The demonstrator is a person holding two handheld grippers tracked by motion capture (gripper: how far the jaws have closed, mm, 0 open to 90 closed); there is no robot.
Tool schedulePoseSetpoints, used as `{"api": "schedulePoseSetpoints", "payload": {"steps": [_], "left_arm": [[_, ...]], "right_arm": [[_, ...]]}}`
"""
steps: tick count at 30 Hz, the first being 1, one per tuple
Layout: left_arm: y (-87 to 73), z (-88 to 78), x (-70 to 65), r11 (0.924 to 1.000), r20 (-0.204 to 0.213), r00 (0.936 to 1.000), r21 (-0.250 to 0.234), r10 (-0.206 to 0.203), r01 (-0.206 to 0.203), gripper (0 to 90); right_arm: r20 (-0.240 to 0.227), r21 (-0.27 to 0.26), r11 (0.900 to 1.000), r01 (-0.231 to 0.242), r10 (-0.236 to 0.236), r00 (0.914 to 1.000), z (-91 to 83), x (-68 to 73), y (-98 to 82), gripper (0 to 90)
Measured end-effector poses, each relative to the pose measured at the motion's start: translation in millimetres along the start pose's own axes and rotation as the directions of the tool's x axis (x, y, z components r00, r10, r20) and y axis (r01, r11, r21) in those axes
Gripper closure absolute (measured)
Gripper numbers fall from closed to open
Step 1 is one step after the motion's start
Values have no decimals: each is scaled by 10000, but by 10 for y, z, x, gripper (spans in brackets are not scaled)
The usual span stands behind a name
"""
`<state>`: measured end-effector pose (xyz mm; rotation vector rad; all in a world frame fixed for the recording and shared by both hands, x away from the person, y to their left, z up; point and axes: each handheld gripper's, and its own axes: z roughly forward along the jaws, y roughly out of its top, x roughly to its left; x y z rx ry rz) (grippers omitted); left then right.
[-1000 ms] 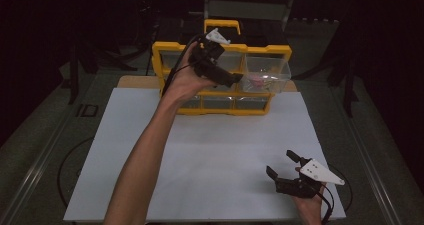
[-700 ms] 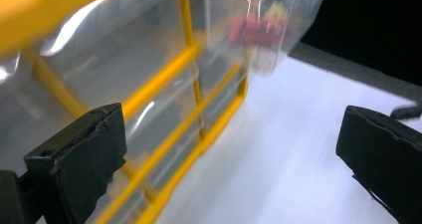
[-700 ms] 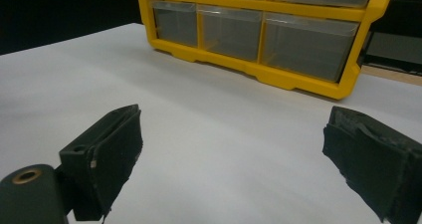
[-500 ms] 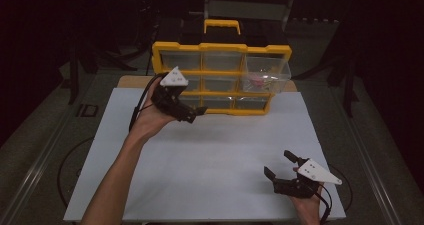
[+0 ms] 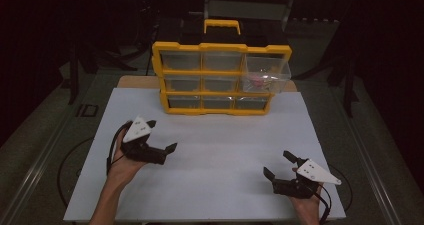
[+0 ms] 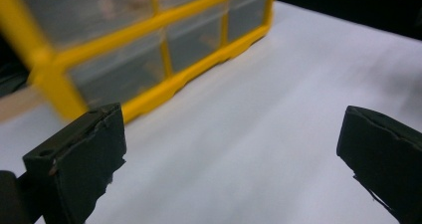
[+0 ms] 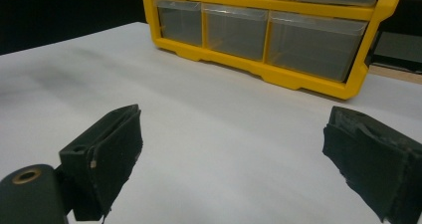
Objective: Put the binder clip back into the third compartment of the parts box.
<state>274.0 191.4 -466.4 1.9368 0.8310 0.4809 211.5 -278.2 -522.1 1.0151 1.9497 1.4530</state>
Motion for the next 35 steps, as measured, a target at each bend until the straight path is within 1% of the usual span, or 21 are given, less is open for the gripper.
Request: {"api": "schedulePoseSetpoints", "payload": {"steps": [1, 2, 3, 4, 5, 6, 8, 10, 12, 15, 16, 17, 19, 21, 23, 25, 26, 29, 33, 35], "left_arm": [[-89, -57, 6, 9998, -117, 9998, -118, -169, 168, 0], [-172, -116, 13, 9996, -328, 9992, -194, -223, 216, 0], [-250, -173, 19, 9992, -600, 9977, -282, -311, 294, 0], [-329, -225, 28, 9979, -716, 9962, -454, -492, 461, 0], [-404, -271, 40, 9960, -743, 9948, -607, -702, 658, 0], [-476, -308, 45, 9948, -857, 9930, -688, -815, 757, 0], [-601, -360, 52, 9934, -1083, 9894, -725, -965, 889, 0], [-706, -400, 56, 9908, -1136, 9868, -835, -1155, 1064, 0], [-788, -422, 51, 9900, -1248, 9846, -861, -1224, 1122, 0], [-828, -444, 66, 9906, -1316, 9838, -777, -1219, 1123, 0], [-855, -475, 83, 9875, -1364, 9810, -959, -1378, 1254, 0], [-864, -490, 91, 9862, -1381, 9799, -1021, -1437, 1302, 0], [-887, -526, 104, 9841, -1570, 9758, -1155, -1522, 1349, 0], [-909, -561, 119, 9803, -1599, 9727, -1306, -1682, 1480, 0], [-925, -582, 124, 9815, -1754, 9709, -1287, -1629, 1415, 0], [-941, -588, 132, 9812, -1801, 9694, -1274, -1669, 1453, 0], [-950, -592, 139, 9811, -1919, 9667, -1264, -1694, 1469, 0], [-958, -588, 143, 9811, -1971, 9654, -1251, -1706, 1478, 0], [-971, -558, 138, 9842, -2036, 9655, -1040, -1621, 1433, 0], [-974, -542, 133, 9856, -2144, 9639, -940, -1577, 1403, 0]], "right_arm": [[-15, 4, 10000, 44, -44, 10000, 0, -1, -2, 82], [-19, 13, 10000, 35, -35, 10000, 1, 1, -3, 82], [-18, 28, 10000, 19, -19, 10000, 2, 5, -4, 82], [-25, 31, 10000, 36, -36, 10000, 6, 5, -5, 82], [-59, 40, 10000, 30, -29, 10000, 12, 8, -6, 82], [-70, 50, 10000, 26, -25, 10000, 18, 11, -7, 82], [-75, 61, 10000, 53, -53, 10000, 26, 14, -9, 82], [-84, 89, 9999, 64, -64, 9999, 31, 22, -10, 82], [-41, 90, 9999, 89, -89, 10000, 31, 29, -12, 82], [-28, 93, 9999, 110, -109, 9999, 31, 31, -15, 82], [-30, 97, 9999, 100, -100, 9999, 32, 30, -16, 82], [-34, 98, 9999, 108, -107, 9999, 32, 32, -17, 82], [-61, 104, 9999, 130, -129, 9999, 33, 38, -17, 82], [-67, 126, 9998, 167, -166, 9998, 47, 43, -20, 82], [-78, 124, 9998, 175, -174, 9998, 51, 43, -21, 82], [-100, 155, 9997, 214, -212, 9997, 57, 40, -23, 82], [-106, 172, 9996, 203, -201, 9997, 57, 43, -25, 82], [-91, 166, 9997, 194, -193, 9998, 49, 46, -26, 82], [-64, 179, 9996, 199, -198, 9998, 39, 34, -30, 82], [-55, 193, 9996, 214, -213, 9998, 43, 27, -33, 82]]}}
